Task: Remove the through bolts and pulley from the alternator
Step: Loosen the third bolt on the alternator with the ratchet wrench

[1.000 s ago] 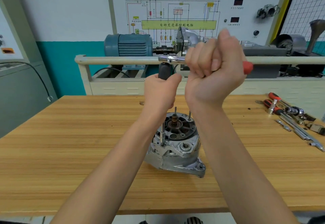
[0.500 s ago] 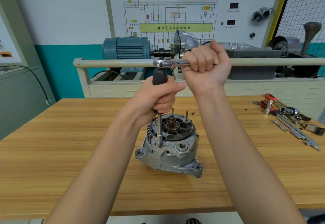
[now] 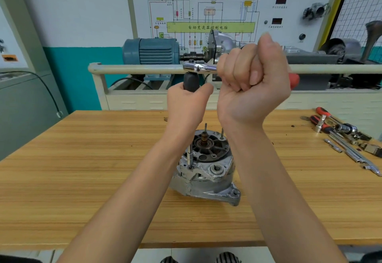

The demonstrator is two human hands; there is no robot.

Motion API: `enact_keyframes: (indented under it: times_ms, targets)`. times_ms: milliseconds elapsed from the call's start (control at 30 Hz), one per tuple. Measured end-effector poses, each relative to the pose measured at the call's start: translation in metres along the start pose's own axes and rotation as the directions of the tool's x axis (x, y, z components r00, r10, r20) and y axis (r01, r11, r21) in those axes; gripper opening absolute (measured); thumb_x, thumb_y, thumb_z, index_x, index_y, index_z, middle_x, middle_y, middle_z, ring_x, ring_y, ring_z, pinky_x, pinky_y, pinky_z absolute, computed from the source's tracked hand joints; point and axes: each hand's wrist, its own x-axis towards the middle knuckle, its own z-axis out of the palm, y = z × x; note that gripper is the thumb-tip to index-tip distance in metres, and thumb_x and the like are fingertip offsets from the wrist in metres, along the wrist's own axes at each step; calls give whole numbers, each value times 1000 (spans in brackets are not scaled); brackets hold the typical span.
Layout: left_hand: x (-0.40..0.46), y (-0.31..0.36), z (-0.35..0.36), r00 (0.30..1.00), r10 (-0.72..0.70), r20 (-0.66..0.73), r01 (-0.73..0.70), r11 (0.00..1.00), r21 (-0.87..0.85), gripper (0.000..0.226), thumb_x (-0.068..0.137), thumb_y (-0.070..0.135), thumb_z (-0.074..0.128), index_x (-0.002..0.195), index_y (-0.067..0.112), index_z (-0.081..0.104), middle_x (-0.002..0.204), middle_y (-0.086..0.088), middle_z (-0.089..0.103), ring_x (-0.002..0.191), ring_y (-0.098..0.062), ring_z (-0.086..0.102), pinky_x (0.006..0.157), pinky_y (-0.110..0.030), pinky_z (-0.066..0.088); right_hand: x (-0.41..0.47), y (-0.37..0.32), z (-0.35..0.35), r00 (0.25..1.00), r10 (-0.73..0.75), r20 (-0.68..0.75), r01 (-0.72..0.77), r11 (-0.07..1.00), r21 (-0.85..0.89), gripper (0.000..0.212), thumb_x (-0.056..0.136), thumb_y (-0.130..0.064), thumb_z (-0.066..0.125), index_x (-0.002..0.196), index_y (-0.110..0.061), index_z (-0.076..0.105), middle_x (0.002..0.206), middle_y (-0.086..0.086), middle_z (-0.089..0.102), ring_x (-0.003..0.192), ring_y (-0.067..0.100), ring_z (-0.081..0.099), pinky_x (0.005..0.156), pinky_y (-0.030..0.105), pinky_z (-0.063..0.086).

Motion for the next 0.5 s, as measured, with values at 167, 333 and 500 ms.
enact_keyframes:
  times_ms: [167,333,500]
  targets:
    - [3,8,-26,910,-19,414,61,994,-89,37,82,3,65,55,14,42,43,3,35,38,-12,30,41,-21,29,26,-8,-19,916,390,-98,-358,902,240,53,87,-12,37,34,-17,33,31,-5,23,32,9,12,39,19,19]
    - [5,10,-25,878,-85,470,150,983,-104,49,87,11,62,46,19,34,39,6,26,32,-9,21,36,-17,23,37,3,-33,797,583,-154,-438,735,517,53,86,-14,37,33,-15,30,29,-3,21,36,10,6,39,20,15]
    - [7,6,-15,963,-140,231,172,977,-123,47,89,4,53,53,22,28,40,7,23,33,-9,16,37,-15,18,28,2,-23,878,429,-214,-352,880,320,59,94,-11,33,35,-19,30,32,-5,21,29,9,17,37,20,18]
